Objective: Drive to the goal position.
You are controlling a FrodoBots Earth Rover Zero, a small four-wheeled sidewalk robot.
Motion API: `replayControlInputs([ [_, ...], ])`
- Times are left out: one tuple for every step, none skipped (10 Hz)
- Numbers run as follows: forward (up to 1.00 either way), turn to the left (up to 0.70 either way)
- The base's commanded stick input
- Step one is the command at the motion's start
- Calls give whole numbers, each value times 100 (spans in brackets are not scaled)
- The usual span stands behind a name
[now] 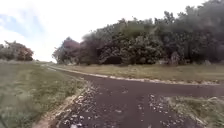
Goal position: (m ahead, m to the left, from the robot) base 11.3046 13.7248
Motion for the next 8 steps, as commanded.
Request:
replayControlInputs([
  [100,0],
  [100,0],
  [100,0],
  [100,0],
  [100,0],
  [100,0],
  [100,0],
  [100,0],
])
